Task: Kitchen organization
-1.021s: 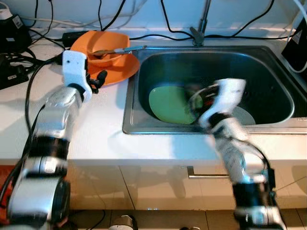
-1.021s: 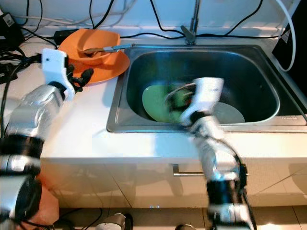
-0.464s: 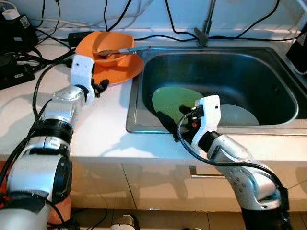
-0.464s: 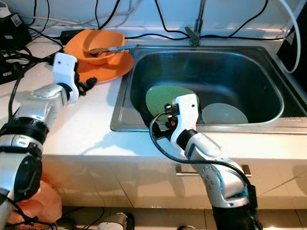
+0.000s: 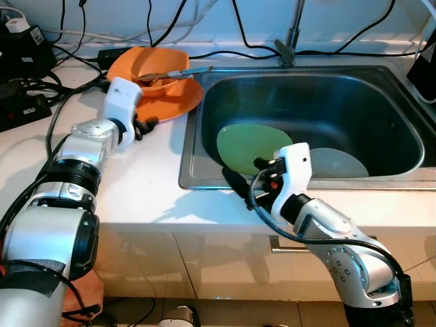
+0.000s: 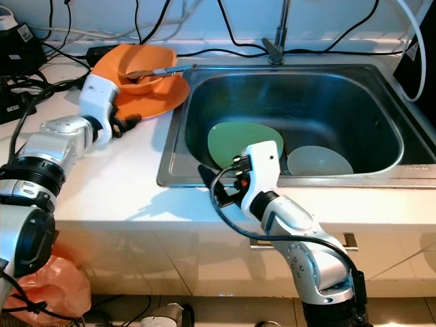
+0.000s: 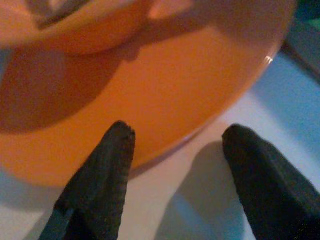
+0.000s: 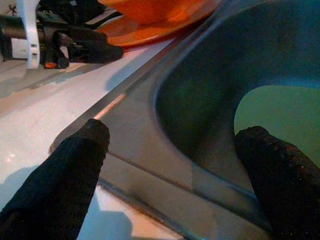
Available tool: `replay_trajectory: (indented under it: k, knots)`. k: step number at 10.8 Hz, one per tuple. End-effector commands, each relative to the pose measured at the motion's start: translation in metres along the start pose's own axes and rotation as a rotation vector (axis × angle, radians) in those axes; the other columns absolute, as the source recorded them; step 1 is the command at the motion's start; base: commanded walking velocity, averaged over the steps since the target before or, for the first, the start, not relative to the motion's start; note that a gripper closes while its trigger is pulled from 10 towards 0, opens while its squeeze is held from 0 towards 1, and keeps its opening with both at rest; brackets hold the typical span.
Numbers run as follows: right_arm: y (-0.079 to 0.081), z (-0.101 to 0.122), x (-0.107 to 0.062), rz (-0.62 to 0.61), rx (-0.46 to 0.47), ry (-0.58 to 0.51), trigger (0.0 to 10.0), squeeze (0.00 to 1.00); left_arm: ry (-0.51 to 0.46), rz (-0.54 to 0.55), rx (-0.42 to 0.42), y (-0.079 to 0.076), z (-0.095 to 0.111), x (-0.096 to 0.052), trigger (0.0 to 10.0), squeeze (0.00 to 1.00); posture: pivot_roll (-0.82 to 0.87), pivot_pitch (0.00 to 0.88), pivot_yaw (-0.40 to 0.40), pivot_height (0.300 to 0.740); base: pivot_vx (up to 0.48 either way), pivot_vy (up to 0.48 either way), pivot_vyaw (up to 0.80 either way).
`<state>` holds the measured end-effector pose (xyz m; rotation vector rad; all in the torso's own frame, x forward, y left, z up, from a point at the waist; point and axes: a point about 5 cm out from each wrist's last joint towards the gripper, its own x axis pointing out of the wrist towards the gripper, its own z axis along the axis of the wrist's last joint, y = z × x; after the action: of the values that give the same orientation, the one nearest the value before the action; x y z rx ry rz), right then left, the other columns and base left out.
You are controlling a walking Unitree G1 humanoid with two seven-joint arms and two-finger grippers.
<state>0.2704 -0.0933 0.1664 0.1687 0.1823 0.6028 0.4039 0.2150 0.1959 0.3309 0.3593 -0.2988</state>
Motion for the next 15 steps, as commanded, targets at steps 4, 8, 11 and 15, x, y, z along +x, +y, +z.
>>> replay_trajectory:
  k: [4,8,11,15]
  knots:
    - [0.001,0.001,0.0,-0.007,-0.013,0.004,10.0,0.0,0.144,-0.057,0.019,0.011,-0.029,-0.01,10.0,0.0,0.1,0.097,0.075,0.74,0.0,0.0,0.0]
    - [0.002,0.001,0.005,0.01,-0.016,0.004,10.0,0.0,0.158,-0.064,0.009,0.031,-0.032,-0.024,10.0,0.0,0.12,0.088,0.067,0.74,0.0,0.0,0.0]
    - [-0.001,0.001,0.006,0.009,-0.024,0.004,10.0,0.0,0.166,-0.205,0.015,0.03,-0.031,-0.036,10.0,0.0,0.12,0.08,0.058,0.74,0.0,0.0,0.0]
    - [-0.004,0.001,0.009,0.006,-0.028,0.009,10.0,0.0,0.14,-0.392,0.015,0.002,-0.029,-0.062,10.0,0.0,0.14,0.081,0.051,0.74,0.0,0.0,0.0]
